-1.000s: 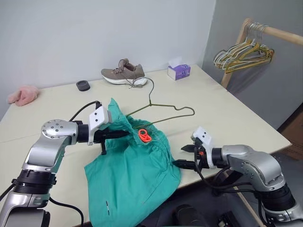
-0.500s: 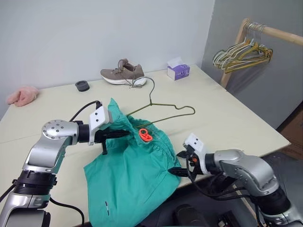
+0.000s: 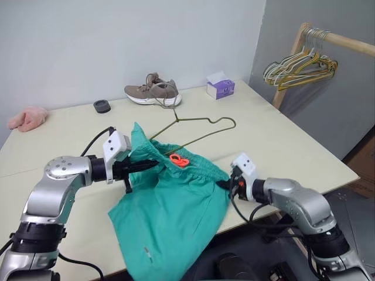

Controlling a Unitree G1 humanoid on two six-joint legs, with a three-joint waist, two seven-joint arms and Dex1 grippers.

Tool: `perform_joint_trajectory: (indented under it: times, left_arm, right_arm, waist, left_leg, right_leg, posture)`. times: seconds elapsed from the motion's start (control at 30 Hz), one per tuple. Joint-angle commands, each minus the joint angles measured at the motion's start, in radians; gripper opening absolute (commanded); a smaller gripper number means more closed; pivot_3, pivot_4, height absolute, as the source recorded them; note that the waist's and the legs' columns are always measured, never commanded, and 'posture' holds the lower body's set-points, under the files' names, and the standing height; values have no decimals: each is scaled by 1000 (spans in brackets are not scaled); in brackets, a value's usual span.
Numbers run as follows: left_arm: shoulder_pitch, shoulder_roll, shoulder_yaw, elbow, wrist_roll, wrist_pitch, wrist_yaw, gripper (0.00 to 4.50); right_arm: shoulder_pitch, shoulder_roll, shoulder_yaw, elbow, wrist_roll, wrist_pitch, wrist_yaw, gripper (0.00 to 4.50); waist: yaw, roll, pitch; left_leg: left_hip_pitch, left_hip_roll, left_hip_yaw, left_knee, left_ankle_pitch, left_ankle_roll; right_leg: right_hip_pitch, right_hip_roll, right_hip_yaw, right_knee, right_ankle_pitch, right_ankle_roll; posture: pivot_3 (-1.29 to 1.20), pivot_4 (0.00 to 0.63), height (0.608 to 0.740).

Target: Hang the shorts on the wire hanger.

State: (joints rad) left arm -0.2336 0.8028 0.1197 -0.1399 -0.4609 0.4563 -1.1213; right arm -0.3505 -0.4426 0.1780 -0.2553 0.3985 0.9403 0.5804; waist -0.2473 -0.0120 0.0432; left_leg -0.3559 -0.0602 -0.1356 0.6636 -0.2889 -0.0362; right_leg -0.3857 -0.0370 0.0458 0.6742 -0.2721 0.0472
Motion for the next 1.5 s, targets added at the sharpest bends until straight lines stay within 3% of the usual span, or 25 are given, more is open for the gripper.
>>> perform_joint_trajectory:
  times: [0.03, 0.2, 0.53, 1.1, 1.5]
  left_arm:
    - [38, 35, 91, -99, -98, 68, -6, 0]
    - [75, 102, 144, -148, -199, 150, -61, 0]
    - [104, 211, 112, -91, -107, 29, -144, 0]
    - [103, 272, 58, 49, 50, -161, -178, 0]
    - [35, 276, -12, 195, 198, -339, -112, 0]
  right_arm:
    - [-82, -42, -112, 70, 22, -21, 26, 16]
    - [-135, -152, -118, 145, 59, 7, 151, 16]
    - [-143, -210, -99, 146, 69, 16, 202, 16]
    - [-98, -267, -140, 64, 119, 54, 197, 16]
    - [-117, -368, -78, -43, 115, 25, 250, 16]
  waist:
    - [1, 0, 0]
    - [5, 1, 0]
    - [5, 3, 2]
    - [4, 4, 2]
    - [8, 5, 4]
  left_leg:
    - [0, 0, 0, 0, 0, 0]
    - [0, 0, -1, -1, 0, 0]
    - [1, 0, 1, -1, 0, 0]
    - [0, 0, 1, -1, 0, 0]
    - [-1, 1, 1, -1, 0, 0]
  right_leg:
    - [0, 0, 0, 0, 0, 0]
    - [0, 0, -1, 0, 0, 0]
    - [0, 0, 0, 0, 0, 0]
    - [0, 0, 0, -1, 0, 0]
    - [-1, 0, 0, -1, 0, 0]
  posture:
    - [-250, 0, 740]
    - [-244, 0, 740]
    - [-248, 0, 740]
    - [-263, 0, 740]
    - [-270, 0, 740]
